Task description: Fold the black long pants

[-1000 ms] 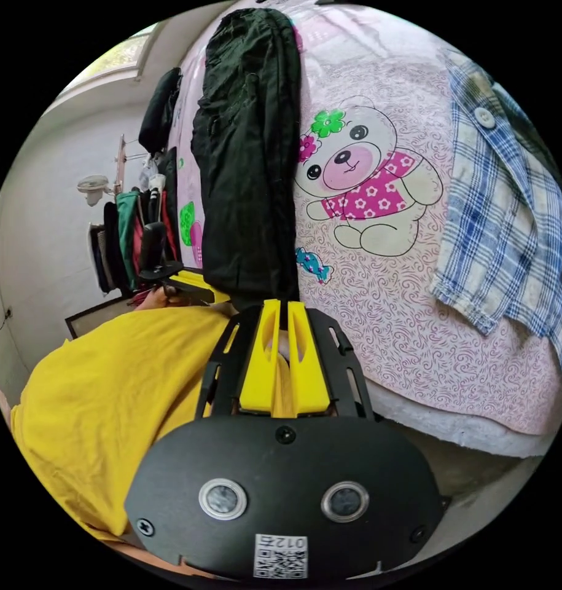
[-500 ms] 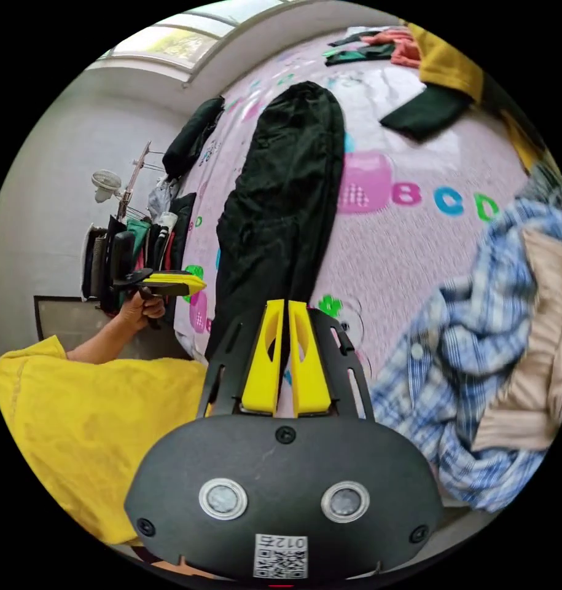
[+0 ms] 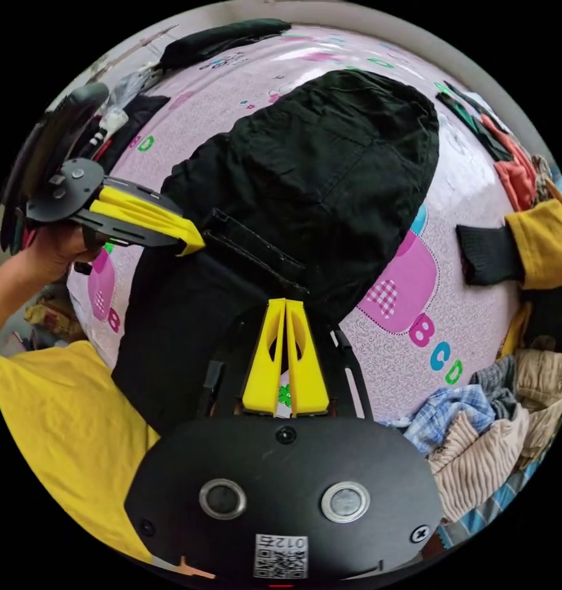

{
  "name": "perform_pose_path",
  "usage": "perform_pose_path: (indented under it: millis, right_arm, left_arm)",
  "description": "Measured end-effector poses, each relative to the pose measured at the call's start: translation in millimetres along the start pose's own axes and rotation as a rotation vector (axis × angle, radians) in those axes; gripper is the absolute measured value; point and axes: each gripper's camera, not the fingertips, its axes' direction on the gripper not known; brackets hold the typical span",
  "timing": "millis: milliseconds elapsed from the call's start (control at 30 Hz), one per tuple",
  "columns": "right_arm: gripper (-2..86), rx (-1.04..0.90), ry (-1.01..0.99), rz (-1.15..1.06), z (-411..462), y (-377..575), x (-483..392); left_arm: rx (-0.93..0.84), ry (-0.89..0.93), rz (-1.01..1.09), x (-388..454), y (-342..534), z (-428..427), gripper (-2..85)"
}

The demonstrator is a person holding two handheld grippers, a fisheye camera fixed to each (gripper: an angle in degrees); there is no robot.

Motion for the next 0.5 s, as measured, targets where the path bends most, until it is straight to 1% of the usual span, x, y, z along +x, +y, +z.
perform_pose_path:
  millis: [33,100,200,300,367,433,500]
  right_arm:
    - [0.3,-0.011,0.038,-0.006,-1.4,-4.8,-9.3]
    - [0.4,-0.009,0.039,0.019,-4.6,-8.6,-13.0]
    - [0.5,0.037,-0.085,0.11,-11.3,-4.9,2.8]
    - [0.5,0.076,-0.218,0.159,-15.4,0.4,20.4]
    - [0.5,0.079,-0.269,0.162,-18.2,1.2,26.0]
    - [0.6,0.032,-0.324,0.224,-26.4,4.9,33.5]
    - [0.6,0.068,-0.288,0.208,-45.0,17.0,23.9]
  left_arm:
    - [-0.022,0.005,0.001,5.4,-3.0,6.5,0.4]
    - [-0.03,-0.03,0.028,16.5,-7.6,9.9,0.4]
    - [-0.049,-0.033,0.057,23.4,-10.9,10.2,0.3]
    - [-0.054,0.048,0.039,15.4,-10.4,8.6,0.3]
    - [-0.038,0.074,-0.022,9.1,-7.1,-1.6,0.3]
    - [0.039,0.04,-0.071,11.6,7.0,-29.3,0.4]
    - [0.076,0.014,-0.001,27.7,22.3,-48.5,0.4]
